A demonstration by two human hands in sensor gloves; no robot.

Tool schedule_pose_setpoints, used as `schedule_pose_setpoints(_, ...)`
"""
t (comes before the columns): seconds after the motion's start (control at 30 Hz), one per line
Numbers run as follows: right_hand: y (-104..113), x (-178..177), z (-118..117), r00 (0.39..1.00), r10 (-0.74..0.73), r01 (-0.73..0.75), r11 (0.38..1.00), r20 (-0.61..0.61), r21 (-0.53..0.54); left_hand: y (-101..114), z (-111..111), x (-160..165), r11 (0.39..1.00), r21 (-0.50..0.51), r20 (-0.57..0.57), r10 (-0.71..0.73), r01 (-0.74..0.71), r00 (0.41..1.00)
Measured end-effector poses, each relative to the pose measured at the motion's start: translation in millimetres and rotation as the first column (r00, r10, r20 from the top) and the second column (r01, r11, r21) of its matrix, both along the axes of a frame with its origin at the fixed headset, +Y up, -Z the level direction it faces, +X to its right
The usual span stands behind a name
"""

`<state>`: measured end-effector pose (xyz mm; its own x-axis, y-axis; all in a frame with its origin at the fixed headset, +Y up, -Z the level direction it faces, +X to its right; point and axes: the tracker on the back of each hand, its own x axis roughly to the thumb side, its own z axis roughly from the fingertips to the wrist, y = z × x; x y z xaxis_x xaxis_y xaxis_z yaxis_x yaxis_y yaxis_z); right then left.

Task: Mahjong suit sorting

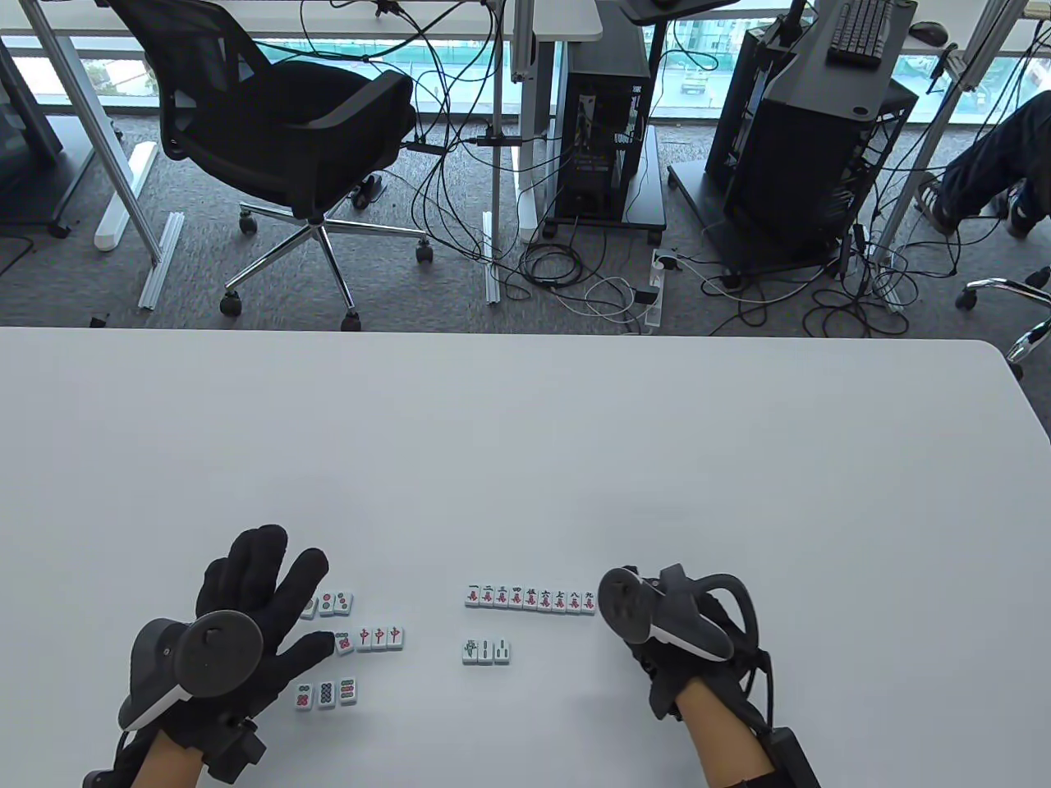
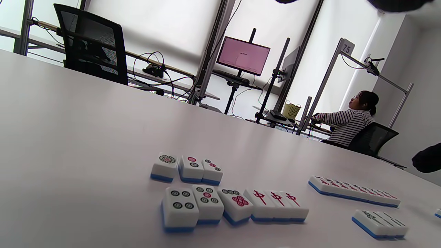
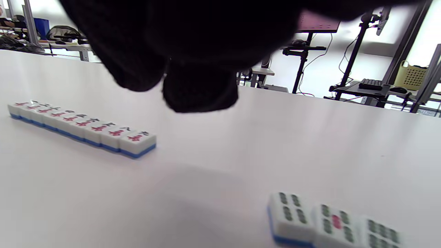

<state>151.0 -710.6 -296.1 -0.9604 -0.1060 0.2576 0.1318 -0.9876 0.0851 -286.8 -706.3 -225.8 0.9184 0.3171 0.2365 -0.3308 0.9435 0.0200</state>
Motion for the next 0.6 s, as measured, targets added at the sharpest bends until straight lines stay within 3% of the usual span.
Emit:
schedule_pose_setpoints(0.17, -19.0, 35.6, -0.3, 0.994, 0.057, -0.045, 0.991, 0.095, -0.129, -0.9, 0.1, 0.5, 1.000, -0.005, 0.001, -0.006, 0.006, 1.000)
schedule_pose_setpoints(0.6, -51.4, 17.9, -1.7, 0.956, 0.293, -0.290, 0.951, 0.011, -0.110, -2.7, -0.1, 2.1, 0.999, -0.027, 0.003, -0.018, 0.018, 1.000)
